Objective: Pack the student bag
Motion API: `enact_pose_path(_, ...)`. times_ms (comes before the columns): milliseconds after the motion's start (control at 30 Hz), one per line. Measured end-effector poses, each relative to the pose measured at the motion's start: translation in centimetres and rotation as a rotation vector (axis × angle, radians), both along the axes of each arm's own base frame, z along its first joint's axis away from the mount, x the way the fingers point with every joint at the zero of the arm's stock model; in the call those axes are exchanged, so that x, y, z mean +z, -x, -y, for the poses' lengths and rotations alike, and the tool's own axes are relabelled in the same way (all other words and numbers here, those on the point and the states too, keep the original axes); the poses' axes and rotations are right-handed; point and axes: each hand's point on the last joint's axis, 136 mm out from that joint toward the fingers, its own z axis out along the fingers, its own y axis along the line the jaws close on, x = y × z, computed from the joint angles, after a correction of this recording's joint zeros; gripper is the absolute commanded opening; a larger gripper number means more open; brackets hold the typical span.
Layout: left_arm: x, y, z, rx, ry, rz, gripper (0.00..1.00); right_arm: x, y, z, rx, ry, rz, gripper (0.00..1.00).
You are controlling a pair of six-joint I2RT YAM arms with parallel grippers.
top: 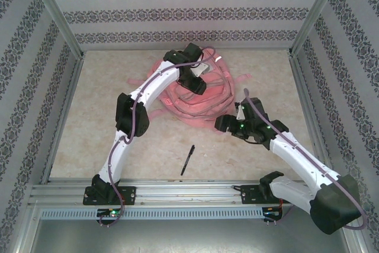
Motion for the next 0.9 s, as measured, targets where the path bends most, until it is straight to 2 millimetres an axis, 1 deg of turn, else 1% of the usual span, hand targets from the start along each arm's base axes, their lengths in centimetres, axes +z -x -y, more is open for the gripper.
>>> enact_pose_path(33,-0.1,0.2,-0.2,0.016,0.005,-0.019,0.56,0.2,0.2,0.0,0.031,0.02,0.029,0.98)
enact_pose_path(100,-0.3,1.3,-0.6,0.046,0.014,-0.065,0.58,0.6,-0.2,0.8,0.042,0.082,0.101,0.98)
enact_pose_path(167,-0.7,3.8,-1.5,0.074,0.012,-0.135,0.6,1.2,-0.9,3.0,-0.04,0.164,0.16,0.98)
enact_pose_path(233,-0.5,6.7,-2.4,0.097,0.019,-0.174,0.63,2.3,-1.5,5.4,-0.142,0.192,0.205,0.98)
enact_pose_path(300,-0.1,10.8,-3.6,0.125,0.017,-0.225,0.66,3.7,-2.1,7.9,-0.247,0.175,0.261,0.98)
enact_pose_path(367,0.3,16.1,-4.1,0.133,0.011,-0.273,0.67,4.4,-2.4,10.1,-0.351,0.152,0.286,0.97)
enact_pose_path(400,0.3,18.5,-4.0,0.128,0.008,-0.291,0.67,4.4,-2.5,10.6,-0.373,0.146,0.283,0.97)
enact_pose_path(467,-0.1,23.0,-3.7,0.119,-0.012,-0.334,0.67,3.7,-2.8,10.7,-0.375,0.138,0.247,0.96)
enact_pose_path(533,-1.4,26.2,-3.2,0.118,-0.044,-0.376,0.68,2.4,-2.9,10.2,-0.363,0.131,0.188,0.94)
enact_pose_path(567,-2.1,27.3,-3.0,0.123,-0.058,-0.391,0.67,1.7,-3.0,10.0,-0.361,0.127,0.155,0.93)
enact_pose_path(633,-3.6,28.6,-2.4,0.144,-0.082,-0.419,0.66,0.9,-3.0,9.8,-0.366,0.113,0.113,0.91)
enact_pose_path(700,-4.8,28.9,-1.8,0.172,-0.099,-0.437,0.65,0.8,-3.1,9.6,-0.382,0.09,0.104,0.9)
enact_pose_path(767,-6.3,28.5,-1.2,0.204,-0.119,-0.436,0.62,0.9,-3.3,9.6,-0.399,0.072,0.105,0.89)
enact_pose_path(867,-8.3,27.3,-1.0,0.251,-0.156,-0.408,0.54,1.2,-3.5,9.5,-0.411,0.055,0.111,0.88)
enact_pose_path(900,-8.8,27.0,-0.9,0.262,-0.165,-0.4,0.53,1.4,-3.4,9.5,-0.414,0.052,0.116,0.88)
